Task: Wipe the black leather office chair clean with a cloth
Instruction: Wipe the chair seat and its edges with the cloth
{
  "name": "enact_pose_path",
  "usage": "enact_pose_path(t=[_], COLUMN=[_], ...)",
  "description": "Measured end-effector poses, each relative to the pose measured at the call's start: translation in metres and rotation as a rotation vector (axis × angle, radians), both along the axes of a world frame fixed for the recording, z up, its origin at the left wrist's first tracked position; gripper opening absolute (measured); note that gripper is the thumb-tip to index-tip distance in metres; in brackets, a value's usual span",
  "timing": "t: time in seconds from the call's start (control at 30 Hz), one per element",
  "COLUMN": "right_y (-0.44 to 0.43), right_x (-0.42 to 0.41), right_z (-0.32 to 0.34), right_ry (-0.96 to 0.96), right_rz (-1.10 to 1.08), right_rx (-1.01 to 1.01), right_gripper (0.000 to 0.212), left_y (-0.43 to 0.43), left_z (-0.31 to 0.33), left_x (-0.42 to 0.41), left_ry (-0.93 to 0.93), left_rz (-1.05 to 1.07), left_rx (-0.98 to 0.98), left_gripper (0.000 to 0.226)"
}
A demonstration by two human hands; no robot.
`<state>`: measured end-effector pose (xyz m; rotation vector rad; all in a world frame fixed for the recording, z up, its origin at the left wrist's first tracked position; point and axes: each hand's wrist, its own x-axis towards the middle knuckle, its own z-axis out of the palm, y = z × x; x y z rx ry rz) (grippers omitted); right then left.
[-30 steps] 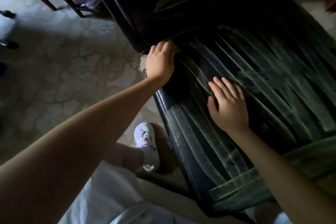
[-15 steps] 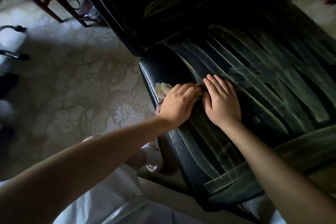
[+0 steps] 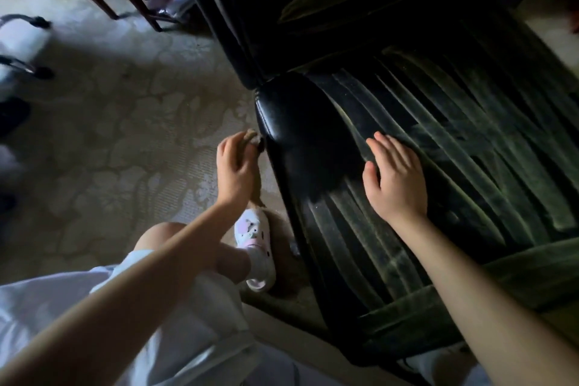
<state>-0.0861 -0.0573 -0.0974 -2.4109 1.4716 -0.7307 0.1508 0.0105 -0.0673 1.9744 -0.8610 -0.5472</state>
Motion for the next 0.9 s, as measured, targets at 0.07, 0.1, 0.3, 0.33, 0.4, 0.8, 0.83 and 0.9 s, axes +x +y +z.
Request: enact_pose_path(t=[0.07,0.1,0.3,0.33,0.4,0.8,0.83,0.9], right_y=[0.000,0.000,0.002,0.002,0.003,0.003,0.003,0.002], right_x=[0.000,0.001,0.005,0.006,0.008,0.023,0.023,0.024], right_z=[0.000,0.000,-0.001,-0.001,-0.003,-0.001,-0.002,-0.002], right_ry=[0.009,0.015,0.058,0.068,0.089,0.109,0.104,0.102], right_rz=[-0.005,-0.008,-0.044,-0.054,-0.072,-0.177,-0.179,-0.182], right_rx=[-0.001,-0.005,-0.042,-0.045,-0.044,-0.022,-0.021,-0.023], right_gripper=[0.045,0.045,0.044,0.044,0.044,0.044,0.043,0.042], left_y=[-0.009,-0.015,-0.032,-0.032,-0.033,0.026,0.033,0.050], left_z=[-0.010,-0.014,-0.035,-0.037,-0.038,-0.042,-0.041,-0.040], left_x=[0.003,0.001,-0.017,-0.016,-0.015,-0.050,-0.054,-0.062], left_ry=[0.095,0.106,0.171,0.179,0.192,0.205,0.192,0.187], left_rz=[0.049,0.045,0.081,0.076,0.056,-0.039,-0.046,-0.057], left_rx=[0.009,0.002,-0.095,-0.096,-0.103,-0.123,-0.122,-0.110], left_gripper=[0.026,0.027,0.030,0.030,0.030,0.021,0.021,0.021])
